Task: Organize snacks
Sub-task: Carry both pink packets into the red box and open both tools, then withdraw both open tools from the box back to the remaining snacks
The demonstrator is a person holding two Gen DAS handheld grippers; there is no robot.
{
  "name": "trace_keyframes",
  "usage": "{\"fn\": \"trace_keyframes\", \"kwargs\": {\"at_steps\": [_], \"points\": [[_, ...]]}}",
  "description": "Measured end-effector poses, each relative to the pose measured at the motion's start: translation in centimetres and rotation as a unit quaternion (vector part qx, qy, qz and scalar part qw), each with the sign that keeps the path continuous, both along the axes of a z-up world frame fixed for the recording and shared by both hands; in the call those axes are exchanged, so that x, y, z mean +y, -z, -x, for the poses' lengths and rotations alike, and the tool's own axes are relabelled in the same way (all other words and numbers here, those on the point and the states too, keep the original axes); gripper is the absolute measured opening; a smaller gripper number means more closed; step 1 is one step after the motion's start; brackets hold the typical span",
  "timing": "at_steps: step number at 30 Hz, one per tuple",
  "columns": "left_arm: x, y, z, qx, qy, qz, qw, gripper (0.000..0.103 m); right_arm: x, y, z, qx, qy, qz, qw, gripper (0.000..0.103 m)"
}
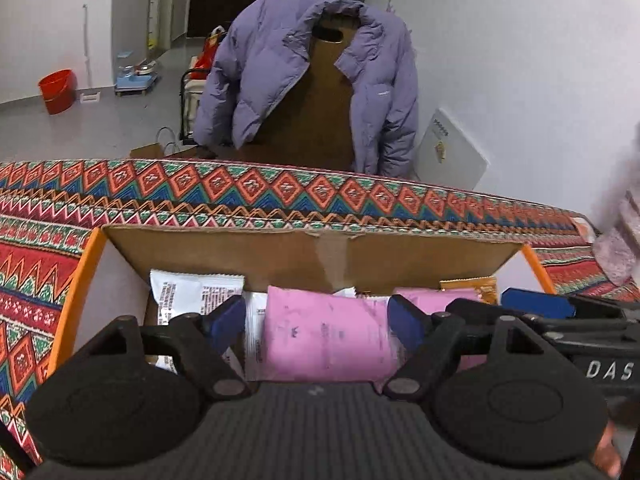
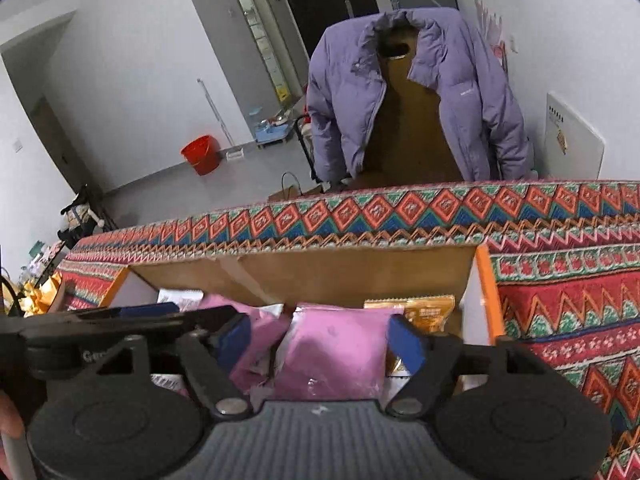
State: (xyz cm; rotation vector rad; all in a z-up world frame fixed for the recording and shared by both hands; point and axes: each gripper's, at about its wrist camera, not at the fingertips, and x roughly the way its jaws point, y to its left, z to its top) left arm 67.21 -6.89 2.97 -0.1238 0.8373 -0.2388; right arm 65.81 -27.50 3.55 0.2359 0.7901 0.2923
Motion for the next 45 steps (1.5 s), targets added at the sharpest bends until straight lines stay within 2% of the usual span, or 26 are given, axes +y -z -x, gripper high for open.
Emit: {"fn": "trace_keyframes", "kwargs": {"at_steps": [6, 13, 17, 21, 23, 28, 30, 33, 35, 39, 45], "points": [[1.1, -2.7, 2.2, -0.019, 0.001, -0.019, 0.9996, 0.082, -1.1, -2.8, 2.3, -0.018, -0.002, 0.022, 1.000, 0.089], [2.9, -7.9, 8.2, -0.058, 0.000, -0.028, 0.9979, 0.086, -2.2, -7.3, 8.8, -0.042, -0.010, 0.066, 0.997, 0.089], [4.0, -9.1, 14.9, -0.085, 0.008, -0.024, 0.9961, 0.093, -2.9, -9.0, 14.5, -0.061, -0.015, 0.072, 0.995, 0.090], [4.5, -9.2, 21.9, -0.118, 0.000, -0.045, 0.9920, 0.094, -3.4, -9.5, 20.5, -0.082, -0.022, 0.071, 0.994, 0.093], [4.9, -9.1, 25.3, -0.133, -0.005, -0.050, 0.9898, 0.098, -3.5, -9.4, 23.6, -0.095, -0.024, 0.081, 0.992, 0.093], [5.5, -8.6, 34.4, -0.181, -0.010, -0.071, 0.9808, 0.101, -3.6, -8.6, 32.3, -0.146, -0.045, 0.100, 0.983, 0.097], [5.9, -8.2, 38.5, -0.200, -0.020, -0.068, 0.9772, 0.103, -3.7, -8.0, 35.8, -0.163, -0.055, 0.098, 0.980, 0.103], [6.5, -7.2, 44.8, -0.228, -0.029, -0.056, 0.9715, 0.103, -3.8, -6.7, 40.8, -0.175, -0.054, 0.090, 0.979, 0.103], [6.3, -6.3, 47.8, -0.226, -0.048, -0.056, 0.9714, 0.103, -3.6, -5.8, 43.8, -0.182, -0.044, 0.092, 0.978, 0.103], [5.7, -4.7, 52.0, -0.207, -0.045, -0.066, 0.9751, 0.103, -2.7, -3.1, 49.0, -0.193, -0.033, 0.110, 0.974, 0.103], [5.0, -3.3, 54.7, -0.201, -0.046, -0.071, 0.9760, 0.103, -2.2, 0.3, 53.1, -0.164, -0.025, 0.114, 0.980, 0.103]]}}
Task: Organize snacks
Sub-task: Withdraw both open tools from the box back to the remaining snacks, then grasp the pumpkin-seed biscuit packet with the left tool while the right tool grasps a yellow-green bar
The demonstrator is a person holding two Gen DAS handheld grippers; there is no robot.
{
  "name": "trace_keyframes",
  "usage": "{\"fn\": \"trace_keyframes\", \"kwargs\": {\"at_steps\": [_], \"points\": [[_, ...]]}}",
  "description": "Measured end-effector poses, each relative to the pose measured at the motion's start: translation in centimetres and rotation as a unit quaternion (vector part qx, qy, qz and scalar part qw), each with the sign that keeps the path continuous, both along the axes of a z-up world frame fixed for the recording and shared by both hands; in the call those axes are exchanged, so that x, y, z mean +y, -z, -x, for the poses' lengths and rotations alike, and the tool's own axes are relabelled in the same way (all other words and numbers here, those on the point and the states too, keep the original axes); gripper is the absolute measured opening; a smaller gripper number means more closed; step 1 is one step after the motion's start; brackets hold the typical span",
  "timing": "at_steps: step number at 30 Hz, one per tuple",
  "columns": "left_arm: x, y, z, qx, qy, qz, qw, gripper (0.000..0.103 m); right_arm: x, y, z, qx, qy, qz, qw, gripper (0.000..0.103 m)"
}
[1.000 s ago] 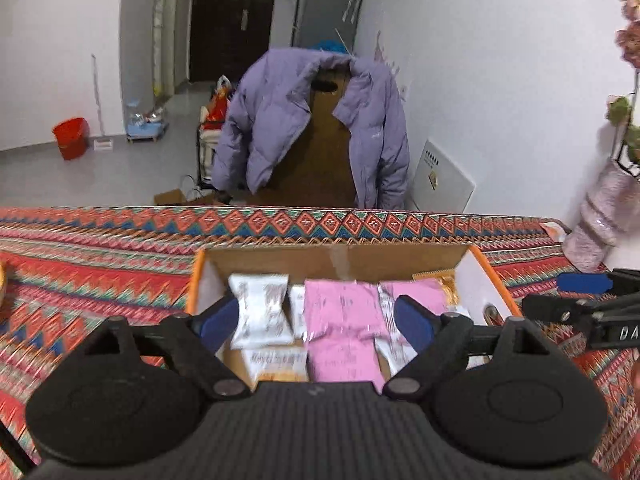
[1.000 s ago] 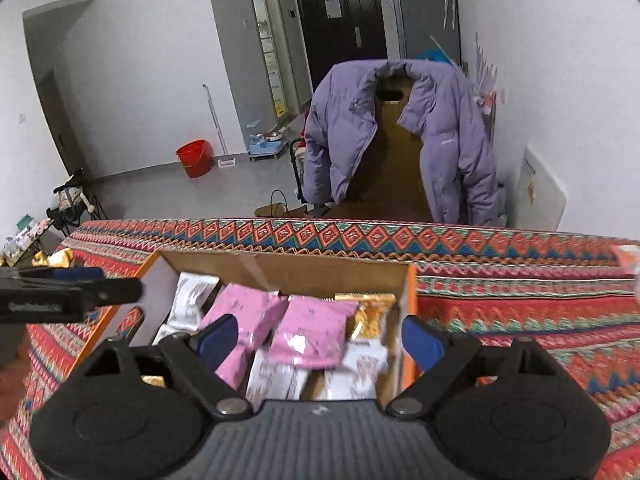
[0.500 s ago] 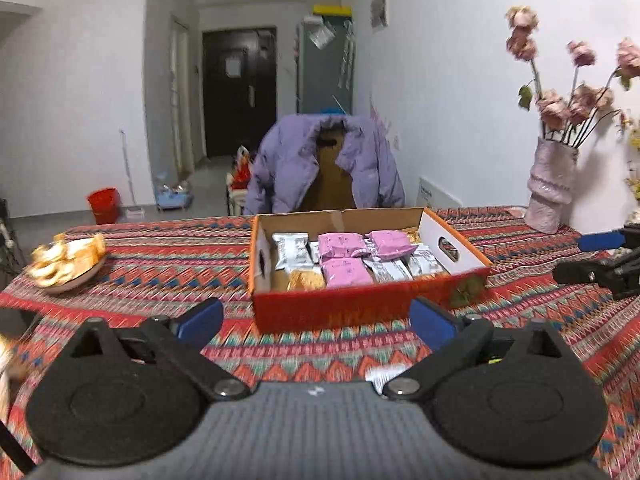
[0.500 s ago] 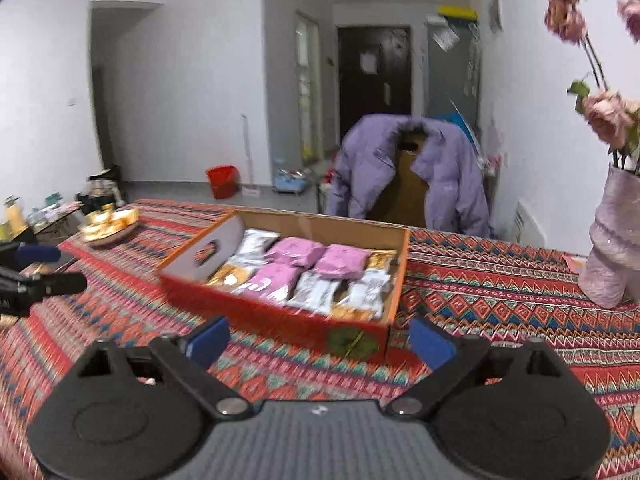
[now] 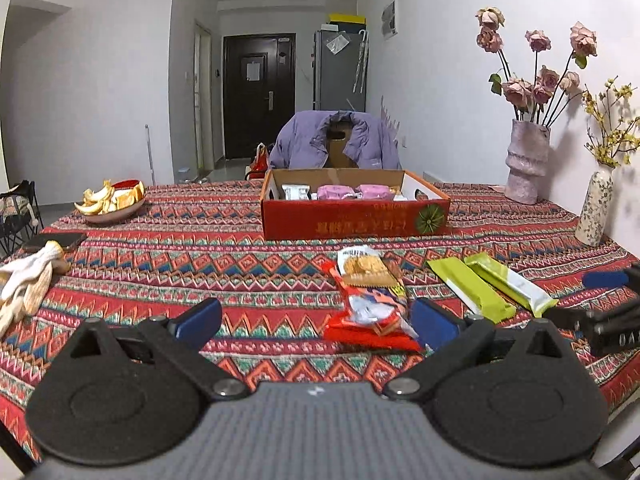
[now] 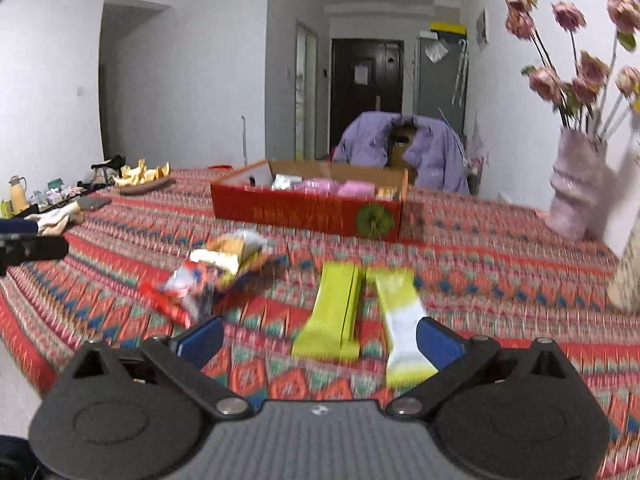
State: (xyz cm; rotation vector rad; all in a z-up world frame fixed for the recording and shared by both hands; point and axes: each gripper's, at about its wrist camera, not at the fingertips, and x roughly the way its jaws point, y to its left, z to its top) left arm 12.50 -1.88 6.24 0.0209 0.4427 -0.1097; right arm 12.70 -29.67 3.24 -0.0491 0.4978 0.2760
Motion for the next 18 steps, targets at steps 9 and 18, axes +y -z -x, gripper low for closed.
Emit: {"fn": "trace_keyframes", "kwargs": {"at_steps": [9, 18], "points": [[-2.1, 0.7, -3.2, 0.025, 0.037, 0.012, 0.9989, 0.085, -0.6, 0.8, 0.0, -0.006, 0.003, -0.012, 1.000, 0.101], [-6.5, 3.4, -14.5, 0.067, 0.040, 0.000, 0.9969, 0.078, -0.2, 2.0, -5.2, 0.016, 0.014, -0.035, 0.999, 0.094]]}}
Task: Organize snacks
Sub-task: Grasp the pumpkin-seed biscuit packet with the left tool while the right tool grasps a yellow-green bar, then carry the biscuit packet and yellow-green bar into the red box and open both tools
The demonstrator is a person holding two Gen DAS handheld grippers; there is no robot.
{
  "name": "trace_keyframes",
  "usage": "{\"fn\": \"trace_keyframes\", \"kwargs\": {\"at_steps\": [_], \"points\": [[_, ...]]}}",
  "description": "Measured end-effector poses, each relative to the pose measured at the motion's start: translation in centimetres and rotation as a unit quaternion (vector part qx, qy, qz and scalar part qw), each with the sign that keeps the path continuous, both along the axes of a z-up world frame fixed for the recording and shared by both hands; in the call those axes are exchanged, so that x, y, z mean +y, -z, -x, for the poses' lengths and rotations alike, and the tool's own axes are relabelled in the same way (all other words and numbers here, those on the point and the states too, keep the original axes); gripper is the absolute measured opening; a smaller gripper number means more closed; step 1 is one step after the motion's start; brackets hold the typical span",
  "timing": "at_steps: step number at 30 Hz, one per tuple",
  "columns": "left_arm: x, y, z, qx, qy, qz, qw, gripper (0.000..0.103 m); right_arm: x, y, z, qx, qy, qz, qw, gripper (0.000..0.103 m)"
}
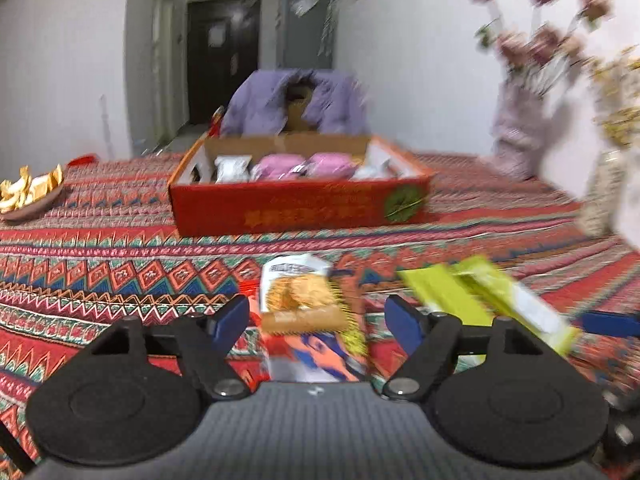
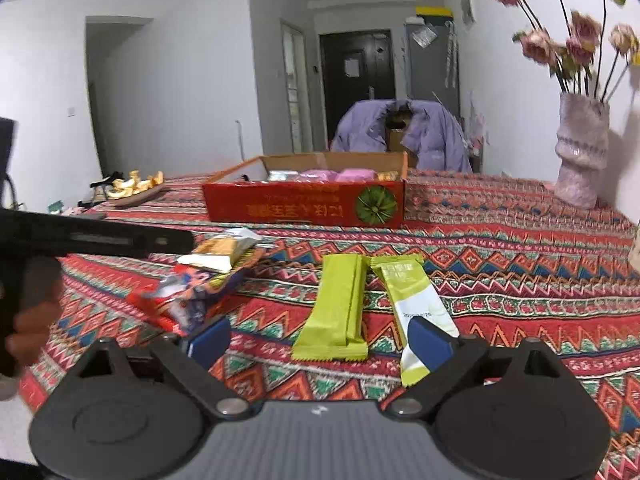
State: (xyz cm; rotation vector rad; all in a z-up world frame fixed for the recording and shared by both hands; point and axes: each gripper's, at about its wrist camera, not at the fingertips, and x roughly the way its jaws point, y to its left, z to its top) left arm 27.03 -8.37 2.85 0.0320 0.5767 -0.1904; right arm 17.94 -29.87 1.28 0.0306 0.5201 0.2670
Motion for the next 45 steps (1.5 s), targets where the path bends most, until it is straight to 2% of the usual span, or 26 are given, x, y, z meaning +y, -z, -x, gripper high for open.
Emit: {"fn": "trace_keyframes", "kwargs": {"at_steps": [2, 4, 5, 6, 7, 9, 11, 14, 16, 17, 18, 20, 24, 31, 40, 45], "points": [[-0.2, 0.6, -2.1, -0.008, -0.004, -0.006, 0.9999, 0.078, 0.4, 0.4, -1.5, 0.007, 0.000, 0.004, 1.000, 0.094], [-0.1, 1.3, -4.0, 0.009, -0.007, -0.007, 0.9999, 0.077, 0.7, 0.7, -2.9, 0.015, -0.002, 0.001, 1.000, 0.090], [0.0, 1.6, -4.8, 0.020, -0.004, -0.001, 0.9998, 0.073, 0.8, 0.9, -3.7, 0.021, -0.003, -0.001, 1.000, 0.085], [0.2, 2.0, -5.6, 0.034, -0.002, 0.004, 0.9994, 0.071, 1.0, 1.2, -4.4, 0.026, -0.004, -0.002, 1.000, 0.084], [0.4, 2.4, -6.1, 0.044, -0.003, 0.007, 0.9990, 0.064, 1.2, 1.5, -5.3, 0.032, -0.004, -0.002, 0.999, 0.084], [0.4, 2.7, -6.3, 0.041, -0.010, 0.000, 0.9991, 0.058, 1.7, 2.1, -6.5, 0.041, 0.002, 0.004, 0.999, 0.082], [0.2, 2.9, -6.1, 0.034, -0.001, -0.011, 0.9993, 0.058, 2.1, 2.5, -7.6, 0.049, 0.005, 0.008, 0.999, 0.074], [0.0, 3.2, -5.9, 0.027, 0.005, -0.022, 0.9994, 0.059, 2.7, 3.0, -9.0, 0.059, 0.002, 0.012, 0.998, 0.071], [0.3, 3.2, -5.8, 0.028, 0.003, -0.018, 0.9995, 0.058, 3.1, 3.2, -9.6, 0.060, 0.002, 0.024, 0.998, 0.065], [0.4, 3.1, -5.7, 0.026, 0.002, -0.017, 0.9995, 0.052, 3.3, 3.4, -9.9, 0.064, 0.001, 0.026, 0.998, 0.060], [0.4, 3.0, -5.5, 0.023, 0.002, -0.020, 0.9995, 0.051, 3.3, 3.4, -10.0, 0.064, 0.002, 0.027, 0.998, 0.054], [0.6, 2.6, -5.2, 0.019, 0.004, -0.018, 0.9996, 0.049, 3.3, 3.3, -9.8, 0.061, -0.001, 0.034, 0.998, 0.034], [1.5, 1.0, -3.9, 0.002, -0.003, -0.005, 1.0000, 0.048, 3.2, 3.1, -8.7, 0.064, -0.011, 0.029, 0.997, 0.033], [3.9, -2.1, -0.3, -0.031, -0.024, 0.023, 0.9990, 0.048, 3.2, 1.8, -5.2, 0.044, -0.019, 0.012, 0.999, 0.033], [5.3, -2.6, 2.6, -0.036, -0.033, 0.034, 0.9983, 0.048, 3.3, 0.9, -2.7, 0.022, -0.007, 0.006, 1.000, 0.033], [5.6, -3.0, 2.3, -0.038, -0.030, 0.040, 0.9980, 0.048, 3.0, 0.0, -3.0, 0.017, -0.014, -0.016, 1.000, 0.033]]}}
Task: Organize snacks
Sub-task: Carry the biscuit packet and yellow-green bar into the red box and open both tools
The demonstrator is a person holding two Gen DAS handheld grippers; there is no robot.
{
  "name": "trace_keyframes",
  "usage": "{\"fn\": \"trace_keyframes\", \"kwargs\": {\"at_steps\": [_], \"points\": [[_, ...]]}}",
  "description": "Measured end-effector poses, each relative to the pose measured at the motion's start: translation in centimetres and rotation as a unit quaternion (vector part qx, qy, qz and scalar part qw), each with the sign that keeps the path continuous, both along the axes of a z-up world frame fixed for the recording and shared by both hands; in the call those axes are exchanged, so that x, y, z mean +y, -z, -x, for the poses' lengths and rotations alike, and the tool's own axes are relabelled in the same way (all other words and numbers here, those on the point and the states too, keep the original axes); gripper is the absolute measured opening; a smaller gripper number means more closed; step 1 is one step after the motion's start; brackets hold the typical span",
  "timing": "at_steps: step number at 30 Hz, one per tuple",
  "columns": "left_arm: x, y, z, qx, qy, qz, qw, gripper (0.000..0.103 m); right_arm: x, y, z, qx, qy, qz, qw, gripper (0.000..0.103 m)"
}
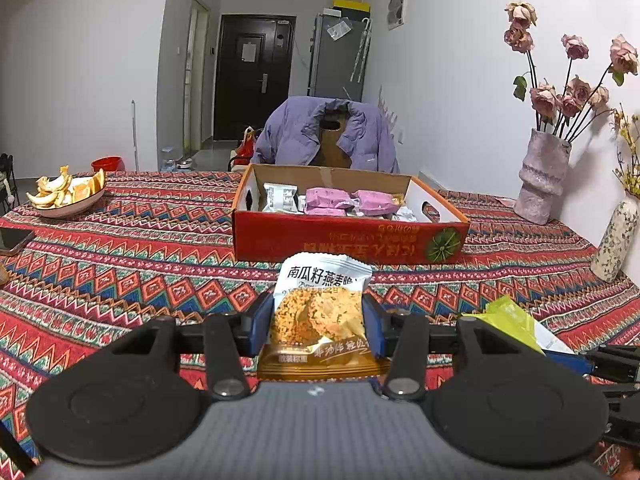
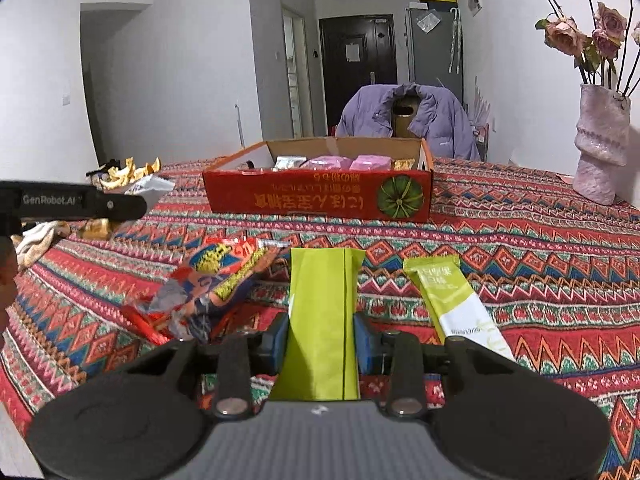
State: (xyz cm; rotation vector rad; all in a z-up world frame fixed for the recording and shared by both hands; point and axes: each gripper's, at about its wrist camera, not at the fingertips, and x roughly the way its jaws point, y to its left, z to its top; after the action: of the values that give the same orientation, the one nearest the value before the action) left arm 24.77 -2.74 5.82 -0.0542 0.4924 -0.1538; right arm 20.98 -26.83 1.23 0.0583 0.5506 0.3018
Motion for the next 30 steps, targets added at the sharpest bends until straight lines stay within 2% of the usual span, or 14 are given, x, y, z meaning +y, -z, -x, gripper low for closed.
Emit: {"fn": "trace_keyframes", "kwargs": {"at_steps": [4, 7, 10, 13, 16, 21, 24, 27, 29, 30], "points": [[-0.5, -1.5, -3.4, -0.023, 0.018, -0.025, 0.9993, 0.048, -0.5, -2.6, -2.2, -0.013, -0.034, -0.025, 0.999, 0.033], [-0.4, -3.2, -7.7, -0.028, 0.029, -0.023, 0.9989, 0.048, -1.1, -5.2, -5.6, -0.031, -0.047, -0.035, 0.998, 0.033], [0.2, -4.4, -13.6, -0.005, 0.034, -0.005, 0.9994, 0.048, -1.8, -7.1, -10.4, -0.041, -0.034, -0.035, 0.998, 0.033], [0.5, -4.6, -19.7, 0.023, 0.027, 0.008, 0.9994, 0.048, -3.1, -8.3, -17.0, -0.029, -0.003, -0.055, 0.998, 0.033], [0.4, -3.7, -25.8, 0.052, 0.010, 0.008, 0.9986, 0.048, -4.1, -7.8, -23.8, 0.004, 0.032, -0.071, 0.997, 0.033], [-0.3, -0.6, -34.3, 0.103, -0.016, 0.008, 0.9945, 0.048, -3.0, -5.0, -32.1, 0.042, 0.070, -0.019, 0.996, 0.033], [-0.8, 1.4, -37.5, 0.130, -0.031, -0.008, 0.9910, 0.049, -2.3, -3.6, -34.4, 0.051, 0.090, 0.013, 0.995, 0.034], [-1.3, 3.0, -38.8, 0.153, -0.034, -0.017, 0.9875, 0.054, -1.6, -2.2, -35.6, 0.059, 0.095, 0.044, 0.993, 0.035], [-1.4, 3.3, -38.9, 0.164, -0.019, -0.010, 0.9862, 0.065, -0.9, -2.0, -35.8, 0.053, 0.091, 0.069, 0.992, 0.036], [-1.2, 3.2, -38.4, 0.162, -0.020, -0.006, 0.9866, 0.066, -0.6, -2.0, -35.6, 0.054, 0.085, 0.074, 0.992, 0.036]]}}
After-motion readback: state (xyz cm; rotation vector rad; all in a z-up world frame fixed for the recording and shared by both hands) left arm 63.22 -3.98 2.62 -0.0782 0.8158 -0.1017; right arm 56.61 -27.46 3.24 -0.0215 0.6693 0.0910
